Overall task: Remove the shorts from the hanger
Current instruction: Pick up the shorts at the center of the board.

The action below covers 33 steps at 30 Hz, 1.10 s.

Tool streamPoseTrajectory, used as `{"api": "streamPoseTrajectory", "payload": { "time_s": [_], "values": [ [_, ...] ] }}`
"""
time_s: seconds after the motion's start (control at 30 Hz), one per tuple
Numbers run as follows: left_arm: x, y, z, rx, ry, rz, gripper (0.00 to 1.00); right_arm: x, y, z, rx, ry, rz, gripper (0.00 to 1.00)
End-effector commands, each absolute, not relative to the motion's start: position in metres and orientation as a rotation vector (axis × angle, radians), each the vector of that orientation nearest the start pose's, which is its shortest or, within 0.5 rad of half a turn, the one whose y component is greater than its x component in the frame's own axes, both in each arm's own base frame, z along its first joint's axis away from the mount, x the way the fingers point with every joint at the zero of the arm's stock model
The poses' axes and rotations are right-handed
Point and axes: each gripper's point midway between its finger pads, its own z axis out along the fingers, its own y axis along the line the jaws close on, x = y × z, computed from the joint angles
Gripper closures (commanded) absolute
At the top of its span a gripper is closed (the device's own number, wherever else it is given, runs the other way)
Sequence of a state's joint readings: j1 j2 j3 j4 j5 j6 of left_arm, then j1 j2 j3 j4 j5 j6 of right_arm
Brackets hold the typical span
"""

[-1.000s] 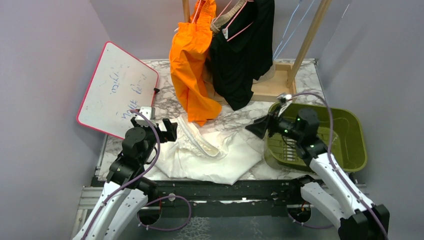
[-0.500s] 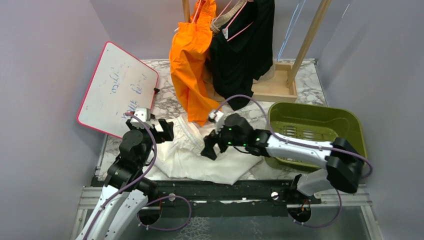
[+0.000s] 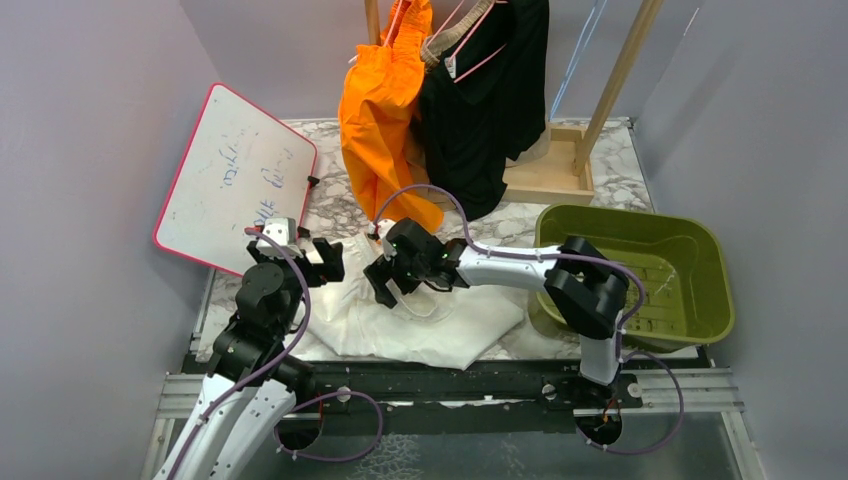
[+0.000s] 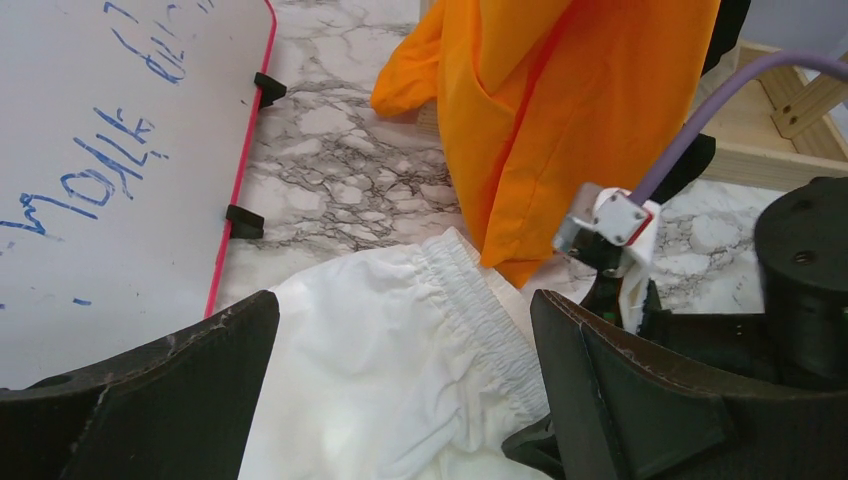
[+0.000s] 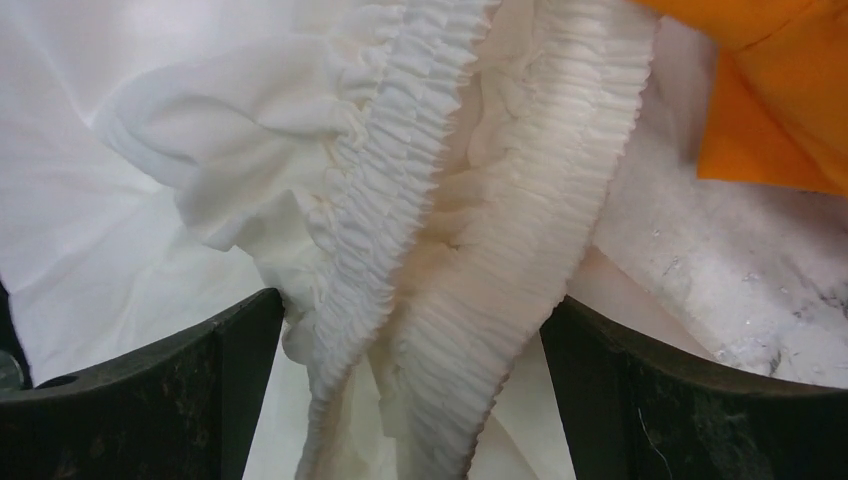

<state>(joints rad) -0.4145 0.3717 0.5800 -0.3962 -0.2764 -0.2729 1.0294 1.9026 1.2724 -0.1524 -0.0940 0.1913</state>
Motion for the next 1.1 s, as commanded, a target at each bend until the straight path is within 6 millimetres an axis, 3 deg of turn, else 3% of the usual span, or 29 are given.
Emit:
{"api": "streamPoseTrajectory", "payload": {
  "time_s": [0.0, 0.07, 0.17, 0.27, 0.3, 0.47, 0.67, 0.8, 0.87, 0.97, 1.03, 1.07],
  "values": [
    [0.229, -0.054, 0.251, -0.117, 1.705, -0.254, 0.01, 0.220, 0.424, 0.040, -1.109, 2.304, 0.653, 0.01],
    [0.229, -0.054, 0.251, -0.117, 1.707, -0.252, 0.01, 0.212, 0.423, 0.035, -1.132, 2.304, 0.674, 0.19],
    [0.230, -0.054, 0.250, -0.116, 1.712, -0.248, 0.01, 0.210, 0.413, 0.036, -1.126, 2.283, 0.645, 0.57],
    [0.230, -0.055, 0.249, -0.113, 1.715, -0.250, 0.01, 0.205, 0.405, 0.055, -1.127, 2.217, 0.673, 0.91],
    [0.230, -0.055, 0.249, -0.113, 1.715, -0.250, 0.01, 0.203, 0.401, 0.065, -1.121, 2.193, 0.689, 0.98],
    [0.230, -0.054, 0.250, -0.114, 1.711, -0.251, 0.01, 0.196, 0.374, 0.127, -1.025, 2.059, 0.721, 0.99],
    [0.228, -0.054, 0.252, -0.119, 1.702, -0.254, 0.01, 0.221, 0.318, 0.261, -0.706, 1.769, 0.616, 0.99],
    [0.227, -0.053, 0.253, -0.121, 1.695, -0.257, 0.01, 0.214, 0.287, 0.351, -0.580, 1.537, 0.664, 0.99],
    [0.227, -0.053, 0.253, -0.125, 1.693, -0.257, 0.01, 0.213, 0.275, 0.385, -0.517, 1.441, 0.674, 0.99],
    [0.227, -0.053, 0.253, -0.124, 1.692, -0.257, 0.01, 0.212, 0.273, 0.402, -0.503, 1.419, 0.686, 0.99],
    [0.227, -0.053, 0.253, -0.123, 1.693, -0.258, 0.01, 0.205, 0.285, 0.384, -0.554, 1.469, 0.743, 0.99],
    [0.227, -0.053, 0.253, -0.124, 1.693, -0.258, 0.01, 0.199, 0.295, 0.359, -0.604, 1.524, 0.777, 0.99]
  ]
}}
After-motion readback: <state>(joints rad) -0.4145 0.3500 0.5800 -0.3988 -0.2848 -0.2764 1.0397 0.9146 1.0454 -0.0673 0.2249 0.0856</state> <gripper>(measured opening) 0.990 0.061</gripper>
